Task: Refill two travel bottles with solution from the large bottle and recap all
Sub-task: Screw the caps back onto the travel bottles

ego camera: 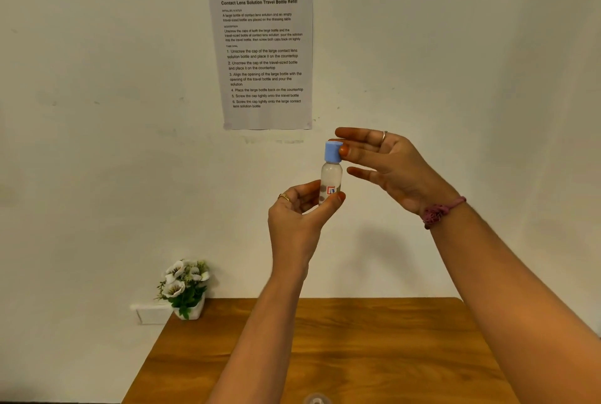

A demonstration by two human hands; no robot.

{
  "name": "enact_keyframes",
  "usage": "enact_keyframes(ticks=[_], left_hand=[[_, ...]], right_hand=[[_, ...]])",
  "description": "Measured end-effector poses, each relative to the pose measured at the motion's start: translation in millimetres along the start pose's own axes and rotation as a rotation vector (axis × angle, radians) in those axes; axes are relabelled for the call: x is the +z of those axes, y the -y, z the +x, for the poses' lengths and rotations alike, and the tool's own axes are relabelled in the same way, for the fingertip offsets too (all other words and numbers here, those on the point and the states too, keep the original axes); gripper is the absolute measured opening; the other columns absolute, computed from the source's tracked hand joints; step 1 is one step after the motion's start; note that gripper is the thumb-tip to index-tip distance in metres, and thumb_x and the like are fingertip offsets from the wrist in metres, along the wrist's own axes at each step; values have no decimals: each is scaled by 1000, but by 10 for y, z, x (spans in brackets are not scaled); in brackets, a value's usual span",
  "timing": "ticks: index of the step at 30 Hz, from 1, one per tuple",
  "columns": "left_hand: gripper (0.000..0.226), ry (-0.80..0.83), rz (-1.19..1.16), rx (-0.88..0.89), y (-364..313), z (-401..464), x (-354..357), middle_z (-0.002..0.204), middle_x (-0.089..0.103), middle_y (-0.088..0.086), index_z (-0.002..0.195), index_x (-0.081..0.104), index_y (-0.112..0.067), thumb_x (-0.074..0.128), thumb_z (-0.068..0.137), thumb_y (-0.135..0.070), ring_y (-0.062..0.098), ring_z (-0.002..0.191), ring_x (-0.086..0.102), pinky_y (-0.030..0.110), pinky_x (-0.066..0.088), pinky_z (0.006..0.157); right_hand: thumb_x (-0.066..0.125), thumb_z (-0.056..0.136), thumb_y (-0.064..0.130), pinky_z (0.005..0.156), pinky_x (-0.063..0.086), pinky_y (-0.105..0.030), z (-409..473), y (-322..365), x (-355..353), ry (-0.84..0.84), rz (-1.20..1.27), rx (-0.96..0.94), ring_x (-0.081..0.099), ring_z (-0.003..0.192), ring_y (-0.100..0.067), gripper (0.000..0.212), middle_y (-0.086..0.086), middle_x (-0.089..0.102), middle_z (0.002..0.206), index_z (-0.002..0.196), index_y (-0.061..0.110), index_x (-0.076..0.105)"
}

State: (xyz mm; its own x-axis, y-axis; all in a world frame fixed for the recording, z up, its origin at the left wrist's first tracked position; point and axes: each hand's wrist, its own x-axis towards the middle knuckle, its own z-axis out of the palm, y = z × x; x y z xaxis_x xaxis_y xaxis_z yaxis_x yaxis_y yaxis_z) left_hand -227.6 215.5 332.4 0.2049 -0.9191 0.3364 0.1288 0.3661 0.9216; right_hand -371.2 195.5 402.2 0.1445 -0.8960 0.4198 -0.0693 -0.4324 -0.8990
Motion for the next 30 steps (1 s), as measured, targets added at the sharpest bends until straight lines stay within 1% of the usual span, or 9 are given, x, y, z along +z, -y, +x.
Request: enact_keyframes(ticks=[4, 8, 13, 16, 20, 22, 25, 27, 30], left_hand=[[33, -8, -4, -2, -8, -10, -10, 98, 72, -1, 97, 64, -24, 82, 69, -21, 13, 91, 69, 19, 53, 75], [31, -9, 6, 0, 2, -2, -22, 97, 72, -2, 95, 63, -28, 81, 70, -22, 13, 91, 69, 19, 52, 76], [32, -2, -1, -6, 23, 6, -35, 97, 72, -2, 98, 65, -24, 81, 70, -22, 13, 91, 69, 18, 53, 76], [34, -3, 1, -11, 41, 8, -42, 97, 72, -1, 100, 66, -22, 81, 70, -22, 13, 91, 69, 18, 53, 75], [36, -5, 11, -15, 65, 7, -52, 99, 72, 0, 102, 66, -21, 81, 70, -22, 13, 92, 69, 22, 54, 79], [36, -7, 8, -21, 73, 11, -56, 99, 72, 0, 102, 66, -20, 82, 70, -22, 14, 91, 69, 22, 55, 79], [37, -5, 4, -26, 81, 10, -56, 99, 72, 0, 103, 66, -19, 81, 70, -22, 13, 91, 69, 21, 54, 78], [37, -3, 2, -27, 86, 6, -56, 99, 72, -1, 103, 66, -20, 81, 70, -23, 13, 91, 69, 19, 54, 77], [35, 3, -3, -29, 87, 8, -60, 98, 72, -2, 100, 65, -22, 81, 70, -23, 11, 90, 69, 16, 52, 74]], right_hand=[[68, 80, 21, 92, 51, -36, 15, -18, 63, -66, 2, -21, 63, 99, -16, 32, 3, 66, 97, 111, 22, 61], [62, 77, 33, 89, 50, -33, -4, -52, 68, -3, 62, 25, 62, 107, -13, 47, 2, 66, 114, 123, 22, 56], [64, 84, 16, 89, 51, -32, 5, -115, 85, 3, 100, 48, 65, 103, -13, 38, 1, 70, 108, 121, 21, 58], [66, 81, 18, 93, 50, -38, 17, -137, 125, -47, 113, 37, 65, 96, -13, 37, 2, 67, 94, 116, 22, 59], [64, 76, 30, 90, 51, -34, -19, -162, 82, 10, 186, 51, 63, 105, -13, 48, 2, 68, 112, 123, 23, 56], [64, 78, 24, 90, 52, -33, -24, -178, 80, 23, 187, 48, 63, 107, -14, 46, 0, 68, 113, 123, 23, 56], [67, 80, 12, 94, 50, -40, -1, -193, 144, -38, 169, 36, 64, 101, -18, 41, 2, 68, 96, 119, 20, 58], [67, 79, 16, 94, 49, -41, 2, -199, 166, -62, 183, 32, 64, 98, -17, 42, 3, 65, 88, 120, 19, 57], [65, 74, 27, 92, 50, -38, -19, -215, 138, -11, 230, 46, 63, 106, -15, 50, 3, 69, 107, 123, 21, 56]])
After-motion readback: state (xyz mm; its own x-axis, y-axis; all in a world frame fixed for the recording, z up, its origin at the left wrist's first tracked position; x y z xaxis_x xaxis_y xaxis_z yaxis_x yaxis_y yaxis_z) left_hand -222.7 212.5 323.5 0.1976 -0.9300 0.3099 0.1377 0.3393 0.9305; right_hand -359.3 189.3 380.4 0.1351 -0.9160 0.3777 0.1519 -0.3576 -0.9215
